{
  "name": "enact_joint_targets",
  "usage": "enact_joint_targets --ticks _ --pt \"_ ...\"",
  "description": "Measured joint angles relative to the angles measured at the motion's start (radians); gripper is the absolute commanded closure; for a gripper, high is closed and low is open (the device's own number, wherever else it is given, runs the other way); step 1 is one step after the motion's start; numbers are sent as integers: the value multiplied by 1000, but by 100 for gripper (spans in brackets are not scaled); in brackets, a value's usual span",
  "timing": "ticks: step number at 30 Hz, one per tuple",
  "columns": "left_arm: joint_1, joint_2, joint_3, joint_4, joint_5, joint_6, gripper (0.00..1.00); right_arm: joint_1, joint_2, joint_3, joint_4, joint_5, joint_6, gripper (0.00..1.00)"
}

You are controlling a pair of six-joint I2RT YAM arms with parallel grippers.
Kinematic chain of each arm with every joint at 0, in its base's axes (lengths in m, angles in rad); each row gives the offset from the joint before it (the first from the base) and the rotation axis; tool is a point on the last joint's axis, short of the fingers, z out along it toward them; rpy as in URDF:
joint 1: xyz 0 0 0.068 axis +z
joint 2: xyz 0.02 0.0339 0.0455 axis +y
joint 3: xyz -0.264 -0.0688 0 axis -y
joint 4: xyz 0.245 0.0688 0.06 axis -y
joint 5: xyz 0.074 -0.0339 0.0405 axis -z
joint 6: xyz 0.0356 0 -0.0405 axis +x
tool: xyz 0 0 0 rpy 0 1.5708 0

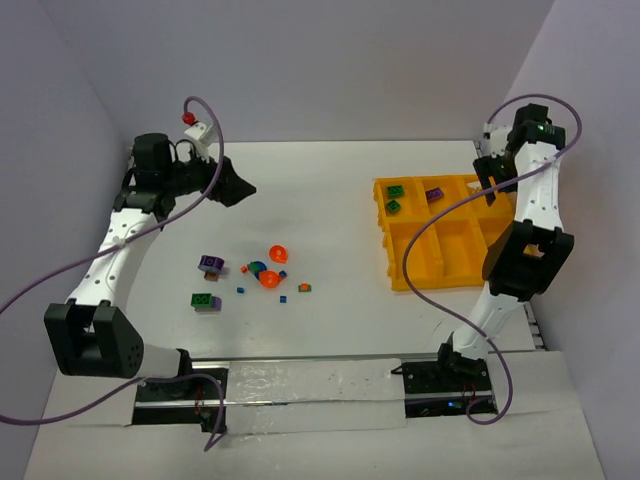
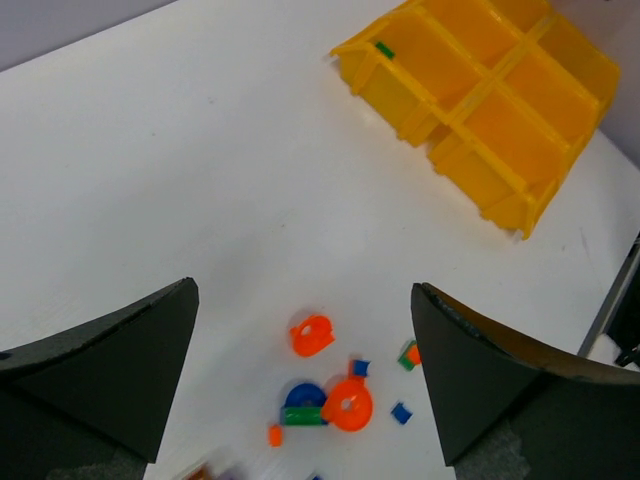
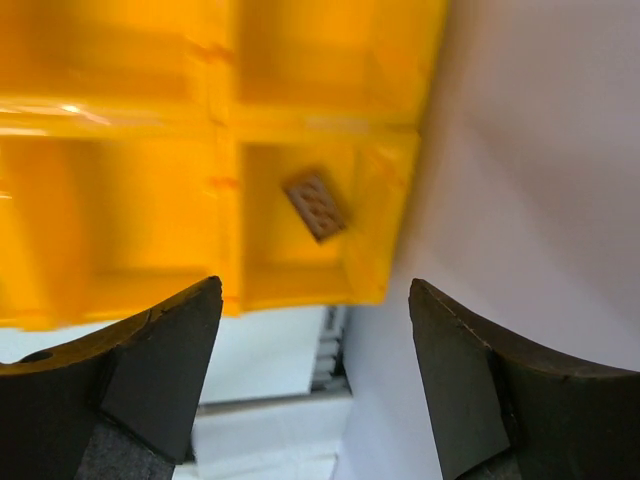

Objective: Sort the legos into containers by color

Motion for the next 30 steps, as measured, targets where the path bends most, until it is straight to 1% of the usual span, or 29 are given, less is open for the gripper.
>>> enact_joint_targets --ticks 2,3,4,6,8,10,12,14,17,19,22,24,27,30 --pt "40 -13 0 -37 14 52 9 43 -20 18 2 -52 21 14" --pt "60 -18 0 -69 20 86 14 67 -34 20 6 -82 32 12" --pt "77 -23 0 -103 23 118 15 87 -46 24 5 -107 42 12" --pt "110 -33 0 -186 28 218 20 140 -69 25 12 -167 66 11" --pt "140 -46 -8 -266 30 330 22 189 -85 26 17 -219 92 9" --pt "172 -66 -24 -361 35 489 21 245 -92 26 24 -270 120 9" --pt "199 -90 -48 -484 37 671 17 299 -92 26 33 -312 137 7" --pt "208 -98 -66 -604 34 865 15 350 -92 26 37 -344 144 6" --pt "206 -74 -83 -751 17 1091 13 399 -89 36 33 -394 149 5" --pt "206 -35 -83 -817 1 1207 12 405 -81 50 32 -419 153 5" --pt "206 39 -84 -870 -29 1340 11 400 -75 57 31 -435 160 5" --pt "206 82 -84 -873 -51 1406 11 398 -74 57 29 -442 162 5" --pt "206 132 -79 -877 -83 1482 10 397 -75 53 29 -450 162 4" --pt "206 197 -62 -875 -115 1533 6 397 -75 39 29 -449 162 3"
